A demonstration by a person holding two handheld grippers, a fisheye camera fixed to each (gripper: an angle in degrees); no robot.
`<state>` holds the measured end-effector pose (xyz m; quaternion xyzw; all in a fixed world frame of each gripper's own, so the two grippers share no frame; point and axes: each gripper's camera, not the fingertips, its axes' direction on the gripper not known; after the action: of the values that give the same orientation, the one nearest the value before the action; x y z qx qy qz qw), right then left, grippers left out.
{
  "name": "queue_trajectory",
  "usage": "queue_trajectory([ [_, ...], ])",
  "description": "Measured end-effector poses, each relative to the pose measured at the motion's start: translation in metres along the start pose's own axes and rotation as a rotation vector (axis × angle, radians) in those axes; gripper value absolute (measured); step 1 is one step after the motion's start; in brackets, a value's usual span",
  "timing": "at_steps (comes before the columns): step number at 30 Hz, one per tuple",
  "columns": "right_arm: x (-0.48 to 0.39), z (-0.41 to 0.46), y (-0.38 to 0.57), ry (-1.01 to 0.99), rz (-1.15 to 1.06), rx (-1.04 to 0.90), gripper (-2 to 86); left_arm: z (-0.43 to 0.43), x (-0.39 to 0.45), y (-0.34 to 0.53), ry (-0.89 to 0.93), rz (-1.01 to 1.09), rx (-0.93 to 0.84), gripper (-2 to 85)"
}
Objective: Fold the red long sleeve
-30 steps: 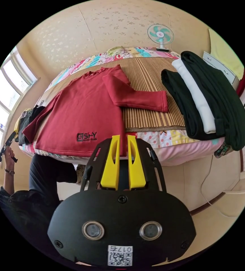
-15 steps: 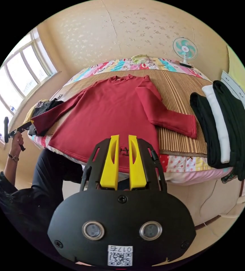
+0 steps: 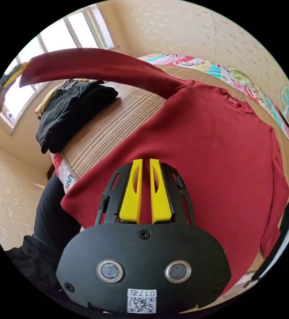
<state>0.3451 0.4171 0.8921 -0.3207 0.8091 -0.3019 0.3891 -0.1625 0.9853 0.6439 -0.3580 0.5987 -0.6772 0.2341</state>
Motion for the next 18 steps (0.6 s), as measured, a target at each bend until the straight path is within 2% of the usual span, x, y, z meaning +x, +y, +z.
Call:
queue_trajectory([
  [2,-0.025,0.004,0.01,0.13,-0.047,0.037,1.5,-0.005,-0.012,-0.011,-0.039,-0.018,0.006,0.8],
  [6,-0.046,0.009,0.016,0.193,-0.09,0.042,0.7,-0.016,-0.033,-0.027,0.003,-0.094,0.06,0.7],
  [9,-0.042,0.011,0.016,0.119,-0.059,0.036,0.5,-0.025,-0.028,-0.034,-0.089,-0.097,0.109,0.7],
  [14,-0.009,0.024,0.014,-0.227,0.099,0.032,0.4,-0.05,-0.038,-0.028,-0.218,-0.189,0.244,0.8],
  [18,-0.012,0.026,0.018,-0.19,0.045,0.035,0.4,-0.04,-0.018,-0.022,-0.208,-0.151,0.271,1.0],
])
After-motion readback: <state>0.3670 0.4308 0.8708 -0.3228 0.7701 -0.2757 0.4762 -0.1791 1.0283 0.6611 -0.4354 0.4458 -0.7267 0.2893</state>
